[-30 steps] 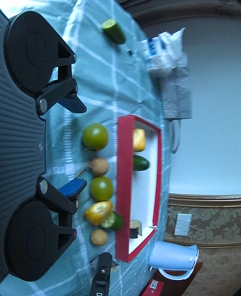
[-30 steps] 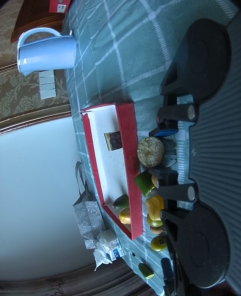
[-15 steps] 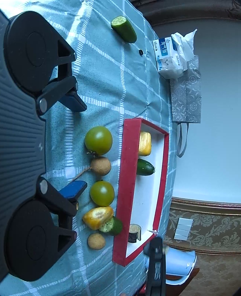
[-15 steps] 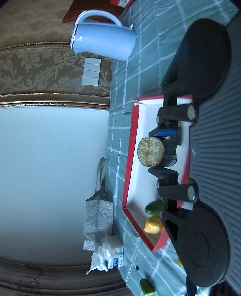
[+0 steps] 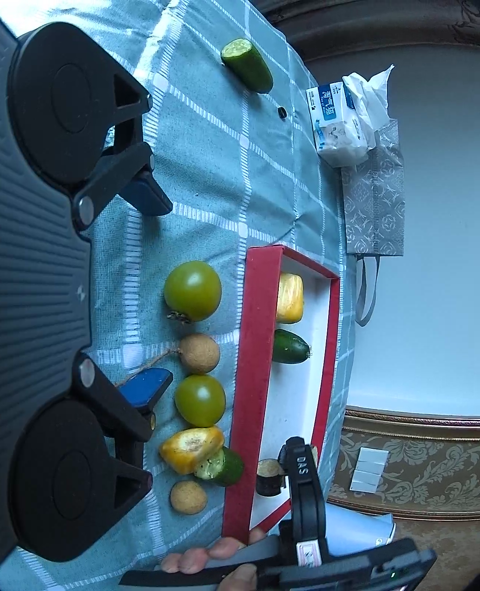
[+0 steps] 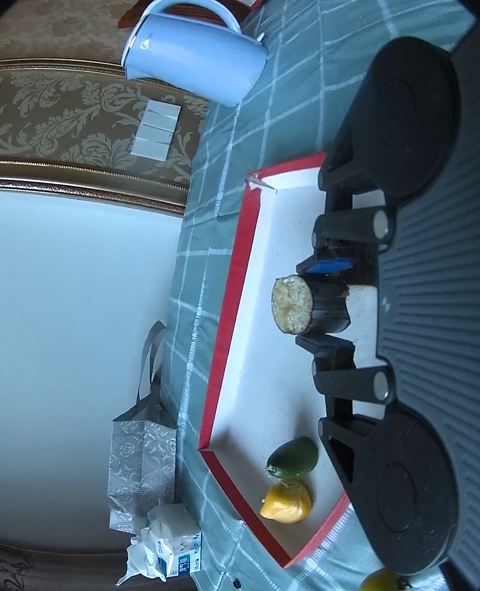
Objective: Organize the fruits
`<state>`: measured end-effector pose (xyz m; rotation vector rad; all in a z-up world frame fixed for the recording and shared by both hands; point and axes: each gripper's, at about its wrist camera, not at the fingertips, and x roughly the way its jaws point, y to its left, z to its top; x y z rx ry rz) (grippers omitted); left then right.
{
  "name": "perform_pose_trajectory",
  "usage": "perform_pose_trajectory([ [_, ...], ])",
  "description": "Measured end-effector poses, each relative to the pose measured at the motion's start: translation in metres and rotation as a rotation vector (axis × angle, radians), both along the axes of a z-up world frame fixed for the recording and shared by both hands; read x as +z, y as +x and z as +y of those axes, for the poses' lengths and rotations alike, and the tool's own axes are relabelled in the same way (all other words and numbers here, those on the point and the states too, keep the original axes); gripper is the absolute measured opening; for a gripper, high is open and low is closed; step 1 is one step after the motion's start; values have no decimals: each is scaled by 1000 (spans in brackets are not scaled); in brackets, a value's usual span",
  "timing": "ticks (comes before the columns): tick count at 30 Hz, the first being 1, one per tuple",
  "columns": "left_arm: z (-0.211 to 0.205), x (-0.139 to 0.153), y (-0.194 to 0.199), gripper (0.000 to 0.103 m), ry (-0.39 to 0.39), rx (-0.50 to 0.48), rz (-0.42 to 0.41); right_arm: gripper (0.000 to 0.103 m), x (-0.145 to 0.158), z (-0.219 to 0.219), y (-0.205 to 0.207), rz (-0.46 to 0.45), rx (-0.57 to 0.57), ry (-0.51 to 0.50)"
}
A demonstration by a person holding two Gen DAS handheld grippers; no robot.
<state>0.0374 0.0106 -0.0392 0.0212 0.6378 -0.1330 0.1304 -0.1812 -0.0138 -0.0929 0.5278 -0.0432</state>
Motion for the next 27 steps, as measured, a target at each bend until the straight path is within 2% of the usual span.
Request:
perform_pose_trajectory([
  [9,1,0,0,91,3,0,1,32,-3,5,5,0,25,-25],
  [20,0,0,0,91,4,-1,2,32,0,-2,-8,-23,29,18],
  [22,0,0,0,91,4,-1,2,38,0,-5,-11,-29,34,29],
  [23,0,0,0,91,5,0,2,49,1,-7,-13,-35,35,43],
  [24,0,0,0,91,5,0,2,52,2,-9,-15,-42,34,53],
  [27,0,0,0,91,3,0,2,52,8,-16,-21,-88,21,63],
])
